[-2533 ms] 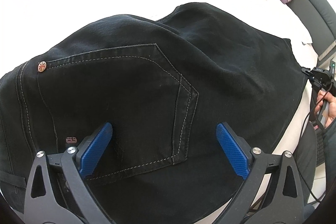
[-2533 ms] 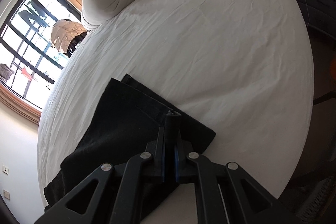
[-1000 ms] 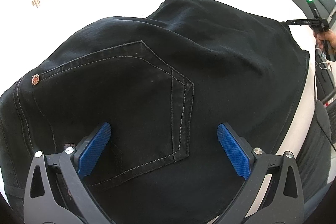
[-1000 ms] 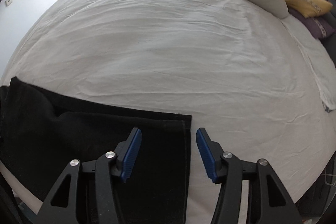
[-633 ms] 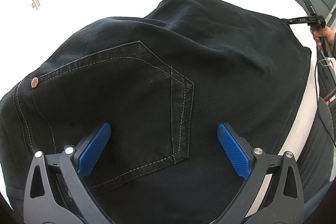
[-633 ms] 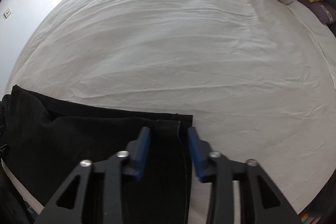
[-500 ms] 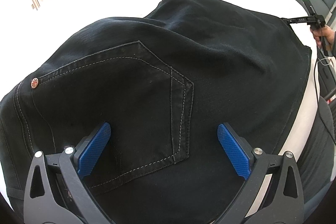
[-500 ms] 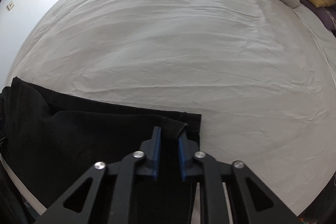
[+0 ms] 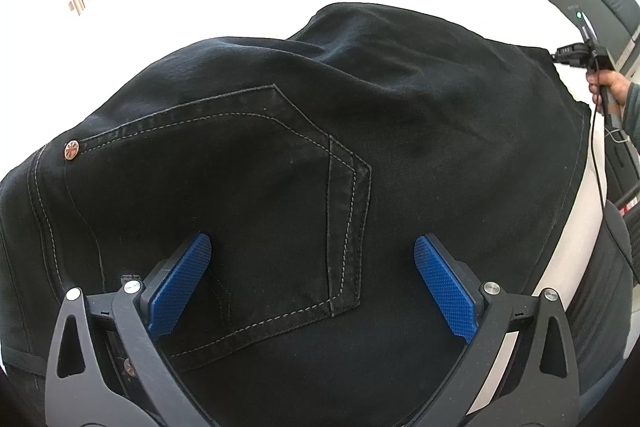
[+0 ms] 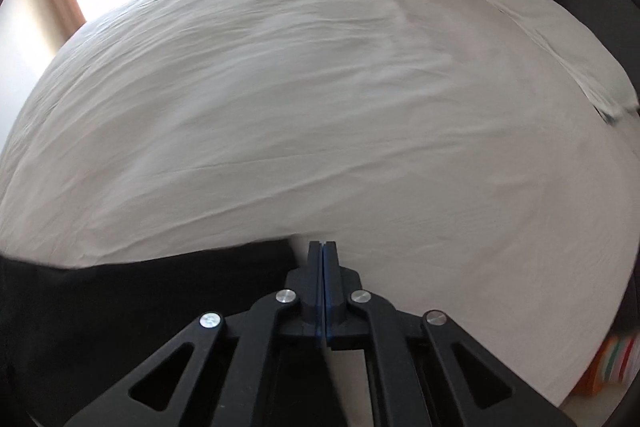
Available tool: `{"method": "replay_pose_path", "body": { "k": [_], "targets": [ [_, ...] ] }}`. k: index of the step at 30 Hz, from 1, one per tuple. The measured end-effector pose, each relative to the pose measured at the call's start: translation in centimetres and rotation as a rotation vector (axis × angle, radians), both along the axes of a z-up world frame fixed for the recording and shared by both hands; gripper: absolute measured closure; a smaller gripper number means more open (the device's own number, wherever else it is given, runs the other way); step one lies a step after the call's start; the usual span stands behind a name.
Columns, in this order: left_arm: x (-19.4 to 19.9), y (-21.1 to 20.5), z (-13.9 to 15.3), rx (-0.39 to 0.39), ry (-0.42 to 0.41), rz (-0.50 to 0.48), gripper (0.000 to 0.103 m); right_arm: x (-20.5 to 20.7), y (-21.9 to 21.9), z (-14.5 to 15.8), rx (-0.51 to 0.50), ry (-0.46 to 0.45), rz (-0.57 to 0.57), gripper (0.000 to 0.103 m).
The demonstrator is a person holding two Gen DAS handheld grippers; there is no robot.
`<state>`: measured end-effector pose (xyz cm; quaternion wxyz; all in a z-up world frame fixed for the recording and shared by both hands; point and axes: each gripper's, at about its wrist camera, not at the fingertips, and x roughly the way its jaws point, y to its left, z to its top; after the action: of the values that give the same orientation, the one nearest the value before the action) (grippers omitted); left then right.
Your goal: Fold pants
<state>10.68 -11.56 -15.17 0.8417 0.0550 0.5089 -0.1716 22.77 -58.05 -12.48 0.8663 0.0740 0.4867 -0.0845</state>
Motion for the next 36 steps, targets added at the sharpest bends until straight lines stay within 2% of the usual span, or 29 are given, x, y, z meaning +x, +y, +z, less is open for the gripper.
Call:
{"method": "replay_pose_path", "body": {
  "k": [3, 5, 7, 9, 10, 11, 13, 16, 17, 18, 19, 21, 25, 27, 28, 29, 30, 32, 33, 35, 36],
  "targets": [
    [-0.1, 0.2, 0.1, -0.003, -0.003, 0.005, 0.000, -0.9, -2.0, 0.0, 0.027, -0.003, -0.116, 0.102],
    [-0.1, 0.2, 0.4, -0.017, -0.002, 0.012, 0.000, -2.5, -2.5, 1.6, 0.064, -0.067, -0.152, 0.102],
    [0.0, 0.6, 0.7, -0.042, -0.001, 0.023, 0.000, -4.7, -1.9, 3.8, 0.121, -0.152, -0.123, 0.101],
    [0.1, 1.1, 0.8, -0.064, 0.000, 0.032, 0.000, -7.3, -0.1, 5.7, 0.210, -0.232, -0.032, 0.099],
    [0.1, 1.2, 0.7, -0.063, 0.000, 0.033, 0.000, -8.9, 1.4, 6.2, 0.254, -0.257, 0.019, 0.094],
    [0.1, 1.1, 0.8, -0.057, -0.002, 0.030, 0.000, -10.2, 2.9, 6.1, 0.290, -0.260, 0.065, 0.084],
    [-0.1, 0.9, 0.8, -0.043, -0.011, 0.022, 0.000, -12.1, 5.8, 4.8, 0.308, -0.222, 0.150, 0.074],
    [-0.1, 0.8, 1.0, -0.037, -0.013, 0.019, 0.000, -13.5, 7.8, 0.9, 0.291, -0.106, 0.171, 0.072],
    [0.0, 0.9, 0.9, -0.036, -0.011, 0.018, 0.000, -13.7, 7.3, -1.4, 0.278, -0.030, 0.116, 0.077],
    [0.0, 1.0, 1.0, -0.039, -0.008, 0.018, 0.000, -14.1, 6.6, -2.5, 0.293, -0.029, 0.081, 0.086],
    [0.1, 1.1, 1.1, -0.045, -0.004, 0.019, 0.000, -14.6, 5.5, -2.7, 0.327, -0.061, 0.034, 0.102],
    [0.0, 1.5, 1.5, -0.068, -0.003, 0.028, 0.000, -15.3, 4.3, -2.6, 0.365, -0.063, -0.051, 0.103],
    [-0.3, 2.4, 2.3, -0.088, 0.005, 0.037, 0.000, -15.8, 4.2, -2.1, 0.291, -0.040, -0.100, 0.103],
    [-0.7, 2.3, 3.6, -0.092, -0.019, 0.022, 0.000, -16.2, 4.4, -1.3, 0.223, -0.018, -0.153, 0.097],
    [-1.0, 2.3, 4.3, -0.088, -0.038, 0.015, 0.000, -16.4, 5.1, -1.0, 0.193, -0.017, -0.177, 0.089],
    [-1.3, 2.6, 5.2, -0.091, -0.060, 0.007, 0.000, -16.5, 5.6, 0.2, 0.172, -0.041, -0.194, 0.082],
    [-1.3, 2.8, 6.1, -0.105, -0.075, 0.001, 0.000, -16.6, 6.2, 1.2, 0.191, -0.082, -0.175, 0.082],
    [-0.4, 2.6, 7.2, -0.127, -0.090, -0.014, 0.000, -15.9, 8.5, 3.2, 0.266, -0.167, -0.088, 0.068],
    [0.3, 2.1, 7.4, -0.125, -0.098, -0.014, 0.000, -15.4, 9.6, 3.8, 0.292, -0.186, -0.049, 0.064],
    [1.9, 1.8, 7.4, -0.123, -0.104, -0.007, 0.000, -13.4, 13.0, 4.3, 0.364, -0.204, 0.097, 0.047],
    [2.4, 1.7, 7.3, -0.130, -0.104, -0.010, 0.000, -12.4, 14.9, 4.0, 0.374, -0.199, 0.160, 0.045]
  ]
}}
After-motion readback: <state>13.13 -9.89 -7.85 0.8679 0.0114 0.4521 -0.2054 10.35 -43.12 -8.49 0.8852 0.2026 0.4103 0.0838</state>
